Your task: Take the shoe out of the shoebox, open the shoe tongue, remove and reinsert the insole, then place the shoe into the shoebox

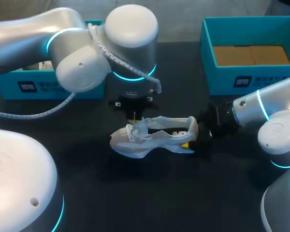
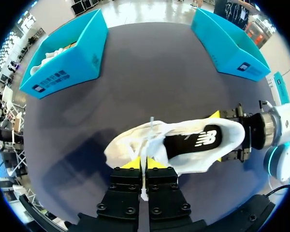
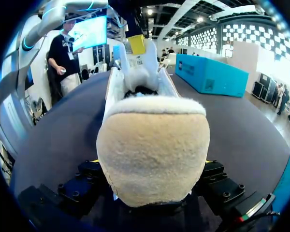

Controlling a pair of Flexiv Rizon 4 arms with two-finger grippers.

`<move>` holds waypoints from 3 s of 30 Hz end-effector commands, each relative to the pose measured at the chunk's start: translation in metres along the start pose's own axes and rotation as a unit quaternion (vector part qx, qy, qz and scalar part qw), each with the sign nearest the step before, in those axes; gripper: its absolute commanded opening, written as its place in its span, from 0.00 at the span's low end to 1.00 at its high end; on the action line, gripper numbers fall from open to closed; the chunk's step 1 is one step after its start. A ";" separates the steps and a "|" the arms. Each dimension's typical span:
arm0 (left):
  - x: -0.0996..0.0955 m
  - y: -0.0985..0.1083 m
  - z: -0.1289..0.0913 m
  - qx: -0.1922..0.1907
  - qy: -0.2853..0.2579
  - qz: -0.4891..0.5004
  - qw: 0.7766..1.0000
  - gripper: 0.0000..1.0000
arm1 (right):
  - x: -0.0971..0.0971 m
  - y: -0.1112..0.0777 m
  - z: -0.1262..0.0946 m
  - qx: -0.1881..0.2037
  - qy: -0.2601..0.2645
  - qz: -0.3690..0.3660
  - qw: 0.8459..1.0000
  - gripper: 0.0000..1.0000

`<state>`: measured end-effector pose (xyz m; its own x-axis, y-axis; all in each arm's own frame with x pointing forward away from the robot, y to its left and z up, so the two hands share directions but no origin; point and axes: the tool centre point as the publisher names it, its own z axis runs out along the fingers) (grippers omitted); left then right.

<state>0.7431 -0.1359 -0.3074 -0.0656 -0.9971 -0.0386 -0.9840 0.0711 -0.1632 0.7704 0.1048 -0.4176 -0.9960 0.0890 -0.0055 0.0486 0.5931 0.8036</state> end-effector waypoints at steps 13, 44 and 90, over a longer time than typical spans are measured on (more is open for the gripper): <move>-0.049 0.006 0.024 -0.034 -0.032 -0.040 0.998 0.00 | 0.000 0.000 0.003 0.002 -0.001 0.000 1.000 0.00; -0.060 0.012 0.070 -0.079 -0.057 -0.033 0.995 1.00 | 0.000 0.000 0.003 0.002 -0.001 0.000 1.000 0.00; 0.013 -0.062 -0.032 0.058 0.150 0.627 0.762 1.00 | 0.000 0.000 0.003 0.002 -0.001 0.000 1.000 0.00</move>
<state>0.7911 -0.1470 -0.2683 -0.9544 -0.2983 0.0108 -0.2894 0.9156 -0.2792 0.7704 0.1054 -0.4177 -0.9960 0.0893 -0.0054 0.0489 0.5937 0.8032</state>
